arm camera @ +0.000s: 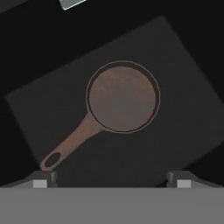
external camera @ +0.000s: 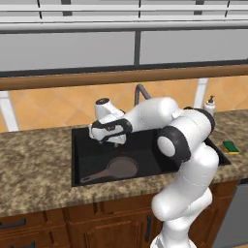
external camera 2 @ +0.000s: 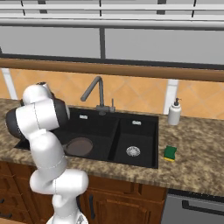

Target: Pick the pan and sponge and place them into the sink. Then turn on the water.

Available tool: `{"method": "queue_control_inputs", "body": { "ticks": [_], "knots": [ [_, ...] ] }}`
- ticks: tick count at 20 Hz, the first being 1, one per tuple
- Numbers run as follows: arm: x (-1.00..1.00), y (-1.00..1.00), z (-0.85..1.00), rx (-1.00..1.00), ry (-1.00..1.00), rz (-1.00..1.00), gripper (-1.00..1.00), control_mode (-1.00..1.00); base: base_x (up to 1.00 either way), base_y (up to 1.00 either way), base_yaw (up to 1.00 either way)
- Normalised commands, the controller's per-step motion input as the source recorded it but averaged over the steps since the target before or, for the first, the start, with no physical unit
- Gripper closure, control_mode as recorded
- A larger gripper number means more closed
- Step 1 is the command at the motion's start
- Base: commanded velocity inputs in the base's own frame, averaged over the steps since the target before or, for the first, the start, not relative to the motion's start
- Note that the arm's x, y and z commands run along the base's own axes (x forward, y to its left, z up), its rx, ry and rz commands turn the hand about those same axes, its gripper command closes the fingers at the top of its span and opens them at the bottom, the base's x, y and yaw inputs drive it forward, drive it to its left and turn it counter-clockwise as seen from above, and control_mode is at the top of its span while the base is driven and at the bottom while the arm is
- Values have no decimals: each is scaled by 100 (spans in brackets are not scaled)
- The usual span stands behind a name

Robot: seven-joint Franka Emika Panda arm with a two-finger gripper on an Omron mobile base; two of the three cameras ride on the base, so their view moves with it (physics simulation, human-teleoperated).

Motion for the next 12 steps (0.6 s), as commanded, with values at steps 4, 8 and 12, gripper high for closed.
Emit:
{"method": "queue_control_inputs", "body": {
  "ticks": [4,8,12],
  "knots": [
    [-14,-25,4,0,0,14,-100,-100,0,0,0],
    [-38,-41,36,0,-2,11,-100,-100,0,0,0],
    [-62,-68,44,-6,-1,10,-100,-100,0,0,0]
  ]
}}
